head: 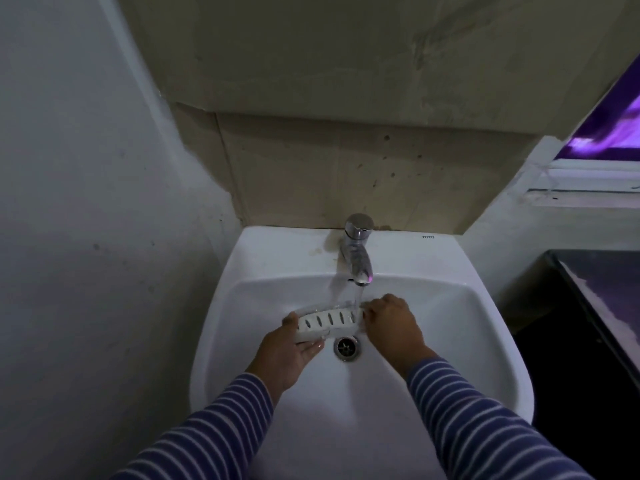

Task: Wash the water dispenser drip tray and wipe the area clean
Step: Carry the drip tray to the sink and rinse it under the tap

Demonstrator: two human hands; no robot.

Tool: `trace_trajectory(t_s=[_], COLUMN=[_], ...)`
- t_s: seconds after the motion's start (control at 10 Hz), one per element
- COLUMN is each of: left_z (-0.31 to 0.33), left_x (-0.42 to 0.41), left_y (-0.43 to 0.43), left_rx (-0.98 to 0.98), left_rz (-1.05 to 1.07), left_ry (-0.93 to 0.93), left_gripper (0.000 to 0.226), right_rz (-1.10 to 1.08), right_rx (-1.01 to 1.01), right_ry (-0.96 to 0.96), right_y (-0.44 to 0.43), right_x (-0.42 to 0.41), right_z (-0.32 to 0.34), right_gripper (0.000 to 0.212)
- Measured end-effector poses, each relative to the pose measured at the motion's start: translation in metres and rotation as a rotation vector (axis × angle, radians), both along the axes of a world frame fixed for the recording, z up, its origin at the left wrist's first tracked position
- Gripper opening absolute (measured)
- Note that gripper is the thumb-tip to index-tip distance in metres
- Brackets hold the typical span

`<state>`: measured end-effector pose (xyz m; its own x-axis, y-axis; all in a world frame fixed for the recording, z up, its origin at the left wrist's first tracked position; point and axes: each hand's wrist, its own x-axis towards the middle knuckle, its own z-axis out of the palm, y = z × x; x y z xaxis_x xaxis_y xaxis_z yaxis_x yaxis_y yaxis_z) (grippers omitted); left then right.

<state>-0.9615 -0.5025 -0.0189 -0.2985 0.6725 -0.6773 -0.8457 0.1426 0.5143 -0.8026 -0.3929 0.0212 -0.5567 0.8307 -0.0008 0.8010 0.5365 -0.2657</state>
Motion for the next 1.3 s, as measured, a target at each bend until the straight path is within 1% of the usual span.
trace_trajectory(t_s=[0.1, 0.2, 0.3, 0.4, 0.5, 0.6, 0.7, 0.8, 0.9, 1.0, 1.1, 1.2, 1.3], left_z=[-0.003, -0.002, -0.004, -0.011, -0.016, -0.021, -0.017, -0.017, -0.009, -0.007, -0.008, -0.014, -0.015], left_x=[0.008, 0.017, 0.014, 0.001, -0.010, -0.011, -0.009, -0.009, -0.007, -0.009, -0.009, -0.013, -0.021], left_y=[0.001, 0.006, 0.007, 0.000, -0.006, -0.006, -0.002, -0.002, -0.008, -0.005, 0.013, 0.015, 0.014], left_rx=[0.042, 0.096, 0.084, 0.060, 0.082, 0.061, 0.041, 0.002, -0.143, -0.201, -0.033, -0.044, -0.119], left_rz=[-0.036, -0.054, -0.026, 0.066, 0.099, 0.099, 0.077, -0.002, -0.302, -0.344, -0.125, -0.074, 0.030], left_ry=[-0.013, -0.026, -0.003, -0.019, -0.044, -0.090, -0.060, 0.092, 0.632, 0.829, 0.210, 0.101, 0.066], left_gripper=[0.024, 0.023, 0.019, 0.016, 0.016, 0.018, 0.018, 0.020, 0.045, 0.048, 0.051, 0.031, 0.033], right_rz=[0.145, 0.494, 0.490, 0.047, -0.355, -0.506, -0.579, -0.575, -0.479, -0.457, -0.531, -0.537, -0.437], right_rx=[0.084, 0.125, 0.001, 0.088, -0.297, -0.799, -0.901, -0.887, -0.840, -0.843, -0.916, -0.925, -0.908], right_ry=[-0.108, 0.085, 0.153, 0.162, 0.319, 0.637, 0.881, 0.969, 0.992, 1.066, 1.185, 1.230, 1.214], right_y=[-0.014, -0.032, -0.025, -0.005, 0.005, 0.007, 0.008, 0.011, 0.011, 0.012, 0.014, 0.011, 0.003], right_x=[-0.014, -0.027, -0.015, 0.012, 0.022, 0.016, 0.016, 0.021, 0.025, 0.031, 0.035, 0.028, 0.017], right_z=[0.002, 0.007, 0.005, -0.007, -0.002, 0.007, 0.013, 0.013, 0.013, 0.012, 0.009, 0.006, 0.006], right_gripper=[0.023, 0.015, 0.023, 0.021, 0.046, 0.041, 0.028, 0.030, 0.031, 0.030, 0.032, 0.021, 0.012])
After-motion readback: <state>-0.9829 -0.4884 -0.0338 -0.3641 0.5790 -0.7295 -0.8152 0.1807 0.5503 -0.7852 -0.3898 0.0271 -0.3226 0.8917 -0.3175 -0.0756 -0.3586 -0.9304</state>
